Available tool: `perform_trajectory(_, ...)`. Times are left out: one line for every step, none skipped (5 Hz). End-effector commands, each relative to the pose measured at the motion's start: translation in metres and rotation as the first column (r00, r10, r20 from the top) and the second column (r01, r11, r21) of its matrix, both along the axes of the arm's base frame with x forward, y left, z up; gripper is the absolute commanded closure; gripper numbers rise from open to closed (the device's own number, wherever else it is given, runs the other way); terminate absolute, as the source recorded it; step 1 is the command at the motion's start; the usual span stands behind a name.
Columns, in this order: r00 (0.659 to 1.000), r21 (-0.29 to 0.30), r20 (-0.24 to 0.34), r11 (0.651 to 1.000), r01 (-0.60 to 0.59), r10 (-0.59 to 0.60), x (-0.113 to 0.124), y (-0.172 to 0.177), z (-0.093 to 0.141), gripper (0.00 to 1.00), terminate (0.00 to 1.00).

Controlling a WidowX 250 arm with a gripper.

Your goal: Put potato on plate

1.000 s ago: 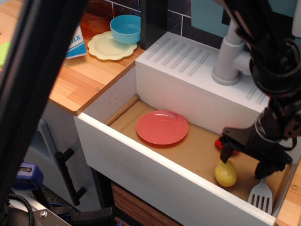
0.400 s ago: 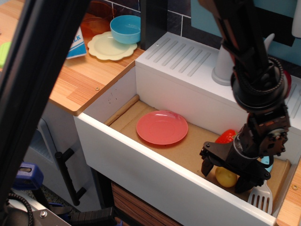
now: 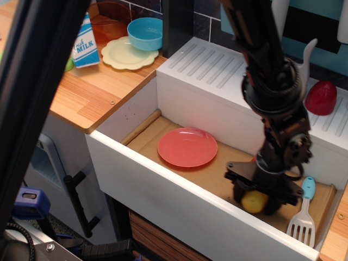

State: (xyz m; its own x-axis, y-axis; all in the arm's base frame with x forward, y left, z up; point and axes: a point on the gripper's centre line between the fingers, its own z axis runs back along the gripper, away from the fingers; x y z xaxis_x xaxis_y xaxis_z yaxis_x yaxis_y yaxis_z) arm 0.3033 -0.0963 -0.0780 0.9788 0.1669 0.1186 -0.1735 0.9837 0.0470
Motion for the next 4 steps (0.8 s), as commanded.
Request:
perform_trajectory(0.999, 0.040, 0.000, 0.998, 0.043, -0.043, 0.005, 0.041, 0.037, 1.00, 0.00)
perform_trajectory(0.998, 0.107, -0.009, 0.992, 0.064, -0.064, 0.005, 0.073, 0.059, 1.00, 0.00)
perform_trajectory(0.993, 0.129, -0.068, 0.987, 0.101, -0.093, 0.008, 0.080, 0.093, 1.00, 0.00)
perform_trajectory(0.983, 0.123, -0.080, 0.977, 0.173, -0.164, 0.016, 0.105, 0.109, 1.00, 0.00)
